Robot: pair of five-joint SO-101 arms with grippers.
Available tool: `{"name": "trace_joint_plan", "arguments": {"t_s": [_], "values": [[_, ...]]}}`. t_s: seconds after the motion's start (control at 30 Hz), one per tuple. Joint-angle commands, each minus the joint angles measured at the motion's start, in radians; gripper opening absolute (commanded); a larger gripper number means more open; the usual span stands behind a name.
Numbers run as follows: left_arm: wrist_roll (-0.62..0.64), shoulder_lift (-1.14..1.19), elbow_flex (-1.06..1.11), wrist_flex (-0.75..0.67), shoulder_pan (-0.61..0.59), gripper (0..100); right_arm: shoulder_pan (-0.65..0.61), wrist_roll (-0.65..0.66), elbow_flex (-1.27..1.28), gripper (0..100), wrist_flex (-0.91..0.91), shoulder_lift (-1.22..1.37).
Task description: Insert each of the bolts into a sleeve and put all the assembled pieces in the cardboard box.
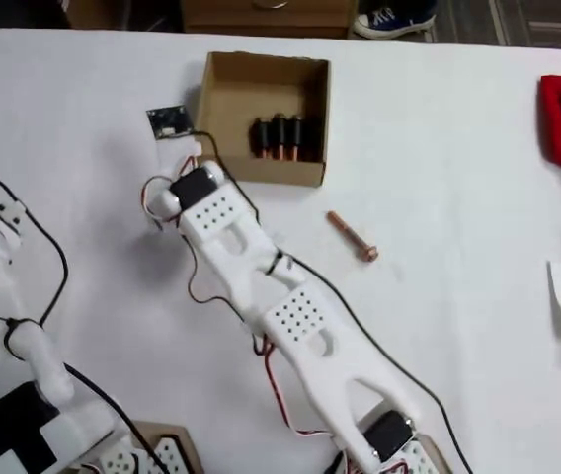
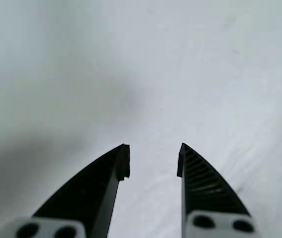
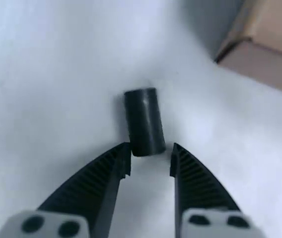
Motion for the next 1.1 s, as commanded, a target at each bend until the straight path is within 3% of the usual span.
{"name": "trace_joint_plan", "arguments": {"t_s": [0.0, 0.33, 0.9, 1.03, 1.07], "values": [[0.012, -0.054, -0.005, -0.017, -0.003, 17, 0.007, -0.011, -0.006, 12.3, 0.005, -0.021], [0.012, -0.055, -0.005, -0.015, -0.003, 17, 0.035, -0.011, -0.005, 12.3, -0.168, -0.033], [0.012, -0.055, -0.005, -0.014, -0.003, 17, 0.039, 0.002, 0.008, 12.2, -0.077, -0.030], [0.012, -0.055, -0.005, -0.014, -0.003, 17, 0.039, 0.103, 0.008, 0.9, -0.076, -0.030], [0.012, -0.055, -0.005, -0.014, -0.003, 17, 0.041, 0.129, 0.008, 2.3, -0.071, -0.030]]}}
